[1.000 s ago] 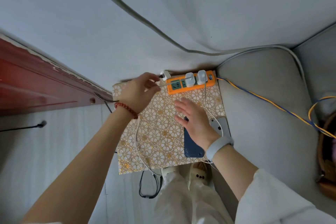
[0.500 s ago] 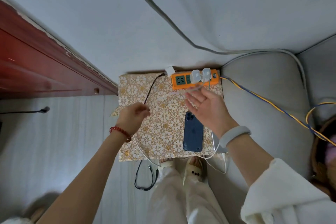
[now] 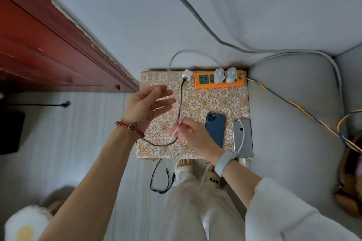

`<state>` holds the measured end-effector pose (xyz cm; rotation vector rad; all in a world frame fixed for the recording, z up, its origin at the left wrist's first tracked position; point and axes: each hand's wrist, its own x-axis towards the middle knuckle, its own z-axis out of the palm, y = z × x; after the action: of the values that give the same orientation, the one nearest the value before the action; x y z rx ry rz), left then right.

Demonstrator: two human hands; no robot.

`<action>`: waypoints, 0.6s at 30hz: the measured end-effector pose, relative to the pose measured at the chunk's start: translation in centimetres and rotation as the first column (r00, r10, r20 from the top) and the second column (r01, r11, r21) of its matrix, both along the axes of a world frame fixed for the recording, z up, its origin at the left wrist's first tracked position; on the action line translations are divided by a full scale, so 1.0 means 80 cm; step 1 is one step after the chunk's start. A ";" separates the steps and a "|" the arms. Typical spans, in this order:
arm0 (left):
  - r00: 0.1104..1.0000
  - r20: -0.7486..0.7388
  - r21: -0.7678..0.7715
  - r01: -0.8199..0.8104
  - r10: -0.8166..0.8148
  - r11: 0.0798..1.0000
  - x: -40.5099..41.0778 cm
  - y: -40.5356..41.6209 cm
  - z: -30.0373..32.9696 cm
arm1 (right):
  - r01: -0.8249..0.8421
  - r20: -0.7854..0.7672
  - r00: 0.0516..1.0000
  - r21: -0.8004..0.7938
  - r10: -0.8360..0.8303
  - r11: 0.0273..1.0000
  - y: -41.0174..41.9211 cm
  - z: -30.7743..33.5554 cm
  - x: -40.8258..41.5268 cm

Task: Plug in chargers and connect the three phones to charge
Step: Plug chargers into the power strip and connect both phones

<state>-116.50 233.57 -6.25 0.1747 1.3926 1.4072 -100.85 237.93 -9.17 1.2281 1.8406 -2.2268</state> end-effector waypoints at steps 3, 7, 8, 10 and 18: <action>0.974 -0.201 -0.166 0.077 -0.110 0.983 0.020 -0.029 -0.024 | 0.268 -0.043 0.959 -0.182 -0.280 0.946 0.028 0.019 0.018; 0.873 -0.249 -0.200 0.378 -0.420 0.904 0.097 -0.066 -0.051 | 0.402 -0.106 0.892 -0.262 -0.440 0.877 0.065 0.049 0.033; 0.843 -0.308 -0.213 0.391 -0.442 0.895 0.114 -0.070 -0.056 | 0.398 -0.117 0.891 -0.260 -0.438 0.880 0.071 0.056 0.034; 0.772 -0.468 -0.314 0.311 -0.431 0.897 0.132 -0.070 -0.064 | 0.402 -0.150 0.881 -0.261 -0.448 0.878 0.079 0.067 0.034; 0.979 -0.189 -0.113 -0.102 0.079 0.988 0.098 -0.039 -0.006 | 0.161 -0.057 0.984 -0.132 -0.169 0.978 0.052 0.036 0.053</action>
<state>-108.67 230.47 -6.73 0.1666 1.6529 1.4034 -96.60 242.06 -6.29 1.3441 1.6431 -2.4576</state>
